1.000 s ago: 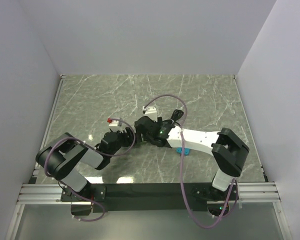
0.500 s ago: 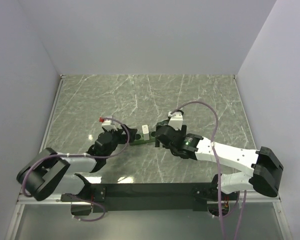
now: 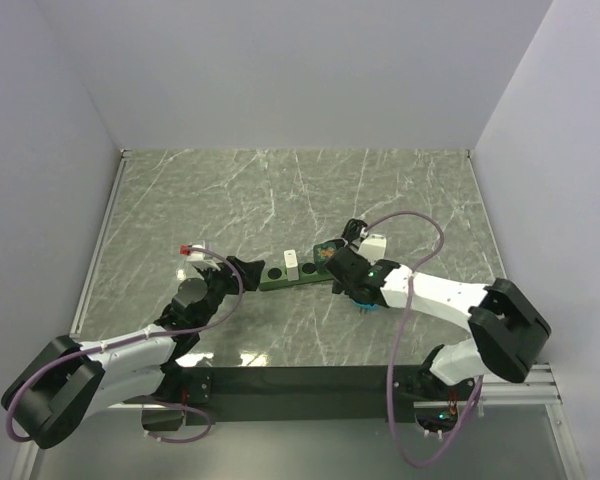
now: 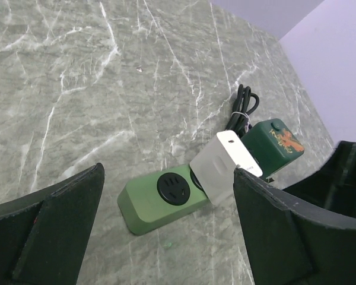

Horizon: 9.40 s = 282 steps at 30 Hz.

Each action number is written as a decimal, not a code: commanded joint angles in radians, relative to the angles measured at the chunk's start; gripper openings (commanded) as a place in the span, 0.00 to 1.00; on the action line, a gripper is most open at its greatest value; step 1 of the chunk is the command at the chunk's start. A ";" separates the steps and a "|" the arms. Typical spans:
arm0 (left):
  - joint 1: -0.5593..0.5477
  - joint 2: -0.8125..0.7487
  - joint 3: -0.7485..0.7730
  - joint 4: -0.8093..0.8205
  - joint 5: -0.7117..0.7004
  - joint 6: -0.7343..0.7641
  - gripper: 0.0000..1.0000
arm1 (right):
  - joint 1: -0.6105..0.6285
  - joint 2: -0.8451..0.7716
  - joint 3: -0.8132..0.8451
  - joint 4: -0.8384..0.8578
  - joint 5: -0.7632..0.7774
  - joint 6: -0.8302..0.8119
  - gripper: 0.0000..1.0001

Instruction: Insert the plug

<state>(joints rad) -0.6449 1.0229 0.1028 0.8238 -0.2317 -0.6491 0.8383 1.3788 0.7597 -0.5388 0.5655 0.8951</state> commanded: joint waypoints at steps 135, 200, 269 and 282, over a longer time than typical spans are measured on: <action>-0.656 0.298 0.110 0.052 -0.527 -0.162 0.53 | 0.214 0.098 -0.022 0.385 -0.078 0.004 0.00; -0.590 0.638 0.287 -0.058 -0.368 -0.337 0.01 | 0.088 -0.007 -0.240 0.560 -0.260 -0.140 0.00; -0.542 0.025 -0.028 -0.154 -0.498 -0.161 0.62 | 0.211 0.296 0.230 -0.023 -0.072 0.220 0.92; -0.544 0.023 -0.069 -0.048 -0.449 -0.098 0.60 | 0.179 0.345 0.178 0.097 -0.127 0.168 0.63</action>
<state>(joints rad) -1.1858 1.0607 0.0544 0.7113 -0.6983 -0.7773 1.0306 1.7020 0.9661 -0.4858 0.4469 1.0607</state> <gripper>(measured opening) 0.601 0.702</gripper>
